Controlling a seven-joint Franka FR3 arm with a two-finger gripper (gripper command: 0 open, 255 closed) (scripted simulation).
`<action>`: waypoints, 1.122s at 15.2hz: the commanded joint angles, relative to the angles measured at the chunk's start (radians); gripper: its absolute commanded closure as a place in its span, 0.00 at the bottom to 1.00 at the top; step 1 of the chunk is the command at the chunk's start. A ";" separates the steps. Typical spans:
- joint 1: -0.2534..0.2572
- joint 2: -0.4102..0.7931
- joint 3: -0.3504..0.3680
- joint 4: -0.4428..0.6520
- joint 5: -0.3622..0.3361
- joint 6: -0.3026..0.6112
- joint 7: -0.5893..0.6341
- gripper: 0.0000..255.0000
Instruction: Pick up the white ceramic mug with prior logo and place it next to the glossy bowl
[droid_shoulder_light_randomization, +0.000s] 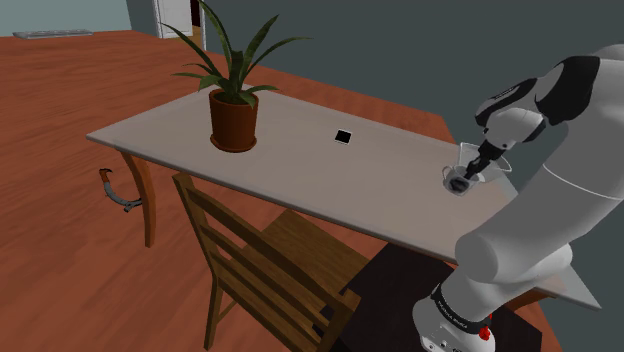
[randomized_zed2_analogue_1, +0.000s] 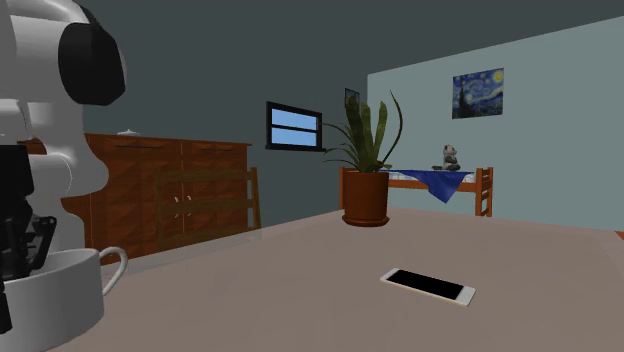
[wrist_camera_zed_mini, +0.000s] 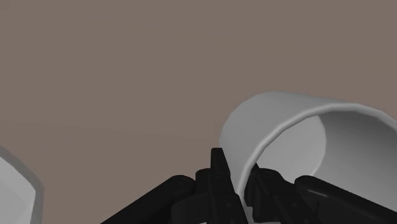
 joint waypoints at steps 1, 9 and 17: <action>-0.001 0.017 0.002 -0.013 0.017 0.025 -0.013 1.00; -0.008 0.058 0.007 -0.035 0.059 0.074 -0.046 1.00; -0.008 0.058 0.007 -0.035 0.059 0.074 -0.046 0.00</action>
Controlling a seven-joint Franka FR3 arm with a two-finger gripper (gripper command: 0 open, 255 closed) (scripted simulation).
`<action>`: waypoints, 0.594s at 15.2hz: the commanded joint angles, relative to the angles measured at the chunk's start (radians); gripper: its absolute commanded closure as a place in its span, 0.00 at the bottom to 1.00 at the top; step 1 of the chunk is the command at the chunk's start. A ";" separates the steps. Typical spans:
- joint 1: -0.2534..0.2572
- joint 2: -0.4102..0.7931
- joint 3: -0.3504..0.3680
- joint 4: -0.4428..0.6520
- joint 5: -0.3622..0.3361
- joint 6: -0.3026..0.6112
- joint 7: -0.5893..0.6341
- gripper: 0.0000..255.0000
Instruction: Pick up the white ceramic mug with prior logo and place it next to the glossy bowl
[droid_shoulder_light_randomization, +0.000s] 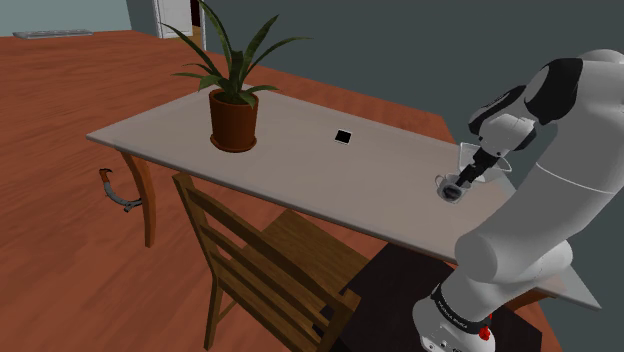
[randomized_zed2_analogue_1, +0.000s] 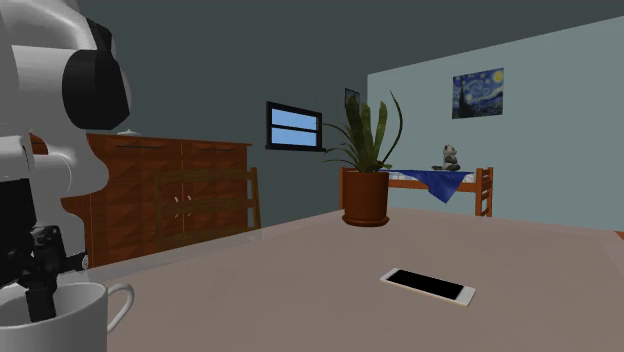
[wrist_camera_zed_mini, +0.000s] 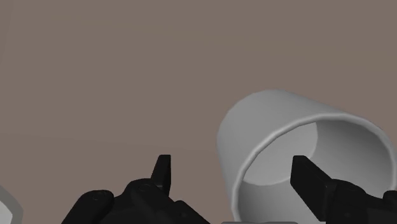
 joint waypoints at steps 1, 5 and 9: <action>0.000 0.000 0.000 0.000 0.000 0.000 0.000 0.00; 0.008 -0.068 -0.013 0.043 -0.069 -0.089 0.048 0.00; 0.007 -0.084 -0.013 0.057 -0.084 -0.113 0.058 0.00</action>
